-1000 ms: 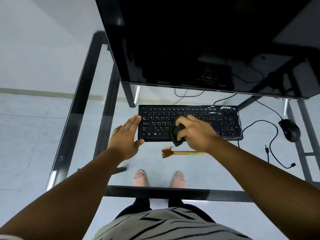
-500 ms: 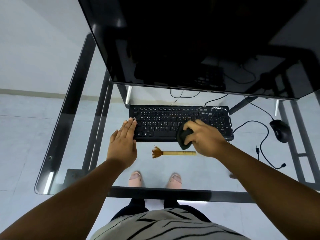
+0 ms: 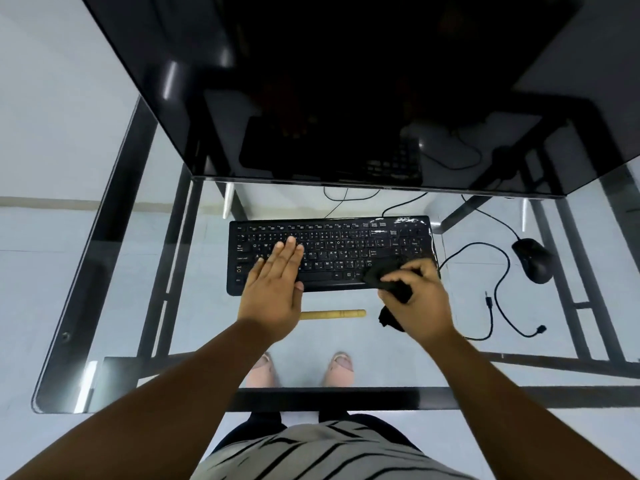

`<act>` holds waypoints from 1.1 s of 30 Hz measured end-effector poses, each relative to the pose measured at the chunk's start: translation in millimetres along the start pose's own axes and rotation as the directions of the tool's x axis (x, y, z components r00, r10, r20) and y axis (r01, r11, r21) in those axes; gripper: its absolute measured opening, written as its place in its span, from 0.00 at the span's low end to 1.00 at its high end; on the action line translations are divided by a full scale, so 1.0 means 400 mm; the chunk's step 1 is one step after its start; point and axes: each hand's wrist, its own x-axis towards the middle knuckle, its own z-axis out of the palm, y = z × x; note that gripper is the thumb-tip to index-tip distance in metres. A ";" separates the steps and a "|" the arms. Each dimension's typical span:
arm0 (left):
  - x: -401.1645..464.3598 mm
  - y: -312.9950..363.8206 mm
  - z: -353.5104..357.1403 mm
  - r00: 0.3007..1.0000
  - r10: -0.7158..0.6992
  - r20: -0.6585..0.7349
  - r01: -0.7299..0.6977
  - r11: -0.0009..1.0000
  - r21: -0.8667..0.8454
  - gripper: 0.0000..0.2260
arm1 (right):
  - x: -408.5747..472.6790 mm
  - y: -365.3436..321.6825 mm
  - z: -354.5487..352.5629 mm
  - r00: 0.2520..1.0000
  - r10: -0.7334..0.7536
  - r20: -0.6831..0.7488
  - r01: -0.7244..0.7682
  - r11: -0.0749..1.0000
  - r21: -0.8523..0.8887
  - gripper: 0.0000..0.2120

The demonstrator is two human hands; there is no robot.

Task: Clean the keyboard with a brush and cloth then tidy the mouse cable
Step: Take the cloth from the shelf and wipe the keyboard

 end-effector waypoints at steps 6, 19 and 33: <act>0.008 0.020 0.036 0.997 0.002 0.080 -0.010 0.995 0.104 0.28 | -0.023 -0.031 0.077 0.984 -0.154 0.084 0.158 0.986 -0.044 0.13; 0.016 0.058 0.050 0.998 -0.050 0.034 0.043 0.981 0.187 0.31 | -0.053 0.055 0.030 0.994 0.018 -0.106 -0.021 0.999 -0.035 0.14; 0.106 0.115 0.036 0.997 -0.043 0.068 0.028 0.977 0.212 0.50 | 0.010 0.110 -0.066 0.909 0.356 -0.218 -0.353 0.934 0.056 0.13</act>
